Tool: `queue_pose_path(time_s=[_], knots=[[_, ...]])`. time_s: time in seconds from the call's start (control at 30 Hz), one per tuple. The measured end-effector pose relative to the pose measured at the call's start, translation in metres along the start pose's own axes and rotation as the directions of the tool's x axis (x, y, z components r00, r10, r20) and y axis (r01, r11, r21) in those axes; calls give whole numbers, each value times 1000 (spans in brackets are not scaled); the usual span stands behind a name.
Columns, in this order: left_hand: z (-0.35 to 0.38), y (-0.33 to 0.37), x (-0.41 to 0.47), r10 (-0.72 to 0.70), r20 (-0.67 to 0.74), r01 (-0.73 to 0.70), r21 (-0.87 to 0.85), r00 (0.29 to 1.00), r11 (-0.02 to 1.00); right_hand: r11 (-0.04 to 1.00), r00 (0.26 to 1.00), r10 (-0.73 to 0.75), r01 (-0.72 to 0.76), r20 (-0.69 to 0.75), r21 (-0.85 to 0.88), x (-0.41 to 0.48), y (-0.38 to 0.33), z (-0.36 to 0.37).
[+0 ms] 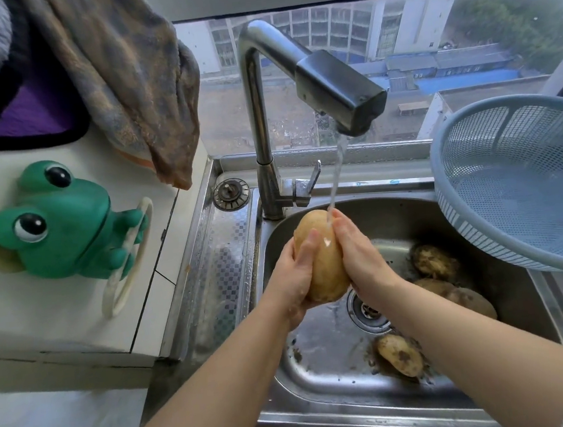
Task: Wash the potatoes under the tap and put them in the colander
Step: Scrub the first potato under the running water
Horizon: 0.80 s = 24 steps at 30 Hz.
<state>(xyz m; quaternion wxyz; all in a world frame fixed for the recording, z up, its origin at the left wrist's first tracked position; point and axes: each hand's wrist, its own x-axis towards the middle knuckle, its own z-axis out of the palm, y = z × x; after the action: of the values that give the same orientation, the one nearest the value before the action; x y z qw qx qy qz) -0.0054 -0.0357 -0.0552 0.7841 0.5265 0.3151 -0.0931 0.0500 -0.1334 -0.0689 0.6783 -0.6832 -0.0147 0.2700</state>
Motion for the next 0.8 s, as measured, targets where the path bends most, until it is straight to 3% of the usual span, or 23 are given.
queue_pose_path(time_s=[0.1,0.2,0.3,0.37,0.43,0.53,0.67,0.77,0.8], knots=[[-7,2,6,-81,-7,80,-73,997,994,973,983,-101,130,156,-192,-3,7,-5],[-14,3,9,-86,13,87,-83,996,993,895,953,-88,203,288,-398,-5,3,-17],[-17,4,7,-33,69,38,-73,997,997,860,918,-46,237,395,-451,-1,-5,-29],[-13,6,6,70,110,-68,-25,991,997,929,935,-68,186,348,-320,2,-18,-26],[-7,5,7,192,140,-196,10,971,981,967,972,-108,152,210,-206,5,-25,-17],[-5,6,9,217,133,-220,7,967,976,925,973,-212,230,90,-302,3,-21,-5],[-11,7,11,116,119,-109,-64,986,992,776,938,-280,347,205,-526,-5,-9,-13],[-12,4,10,77,135,-58,-140,988,988,632,860,-314,506,402,-587,-4,-7,-27],[-13,4,9,58,141,-37,-148,988,988,650,858,-306,505,413,-567,-1,-11,-28]])
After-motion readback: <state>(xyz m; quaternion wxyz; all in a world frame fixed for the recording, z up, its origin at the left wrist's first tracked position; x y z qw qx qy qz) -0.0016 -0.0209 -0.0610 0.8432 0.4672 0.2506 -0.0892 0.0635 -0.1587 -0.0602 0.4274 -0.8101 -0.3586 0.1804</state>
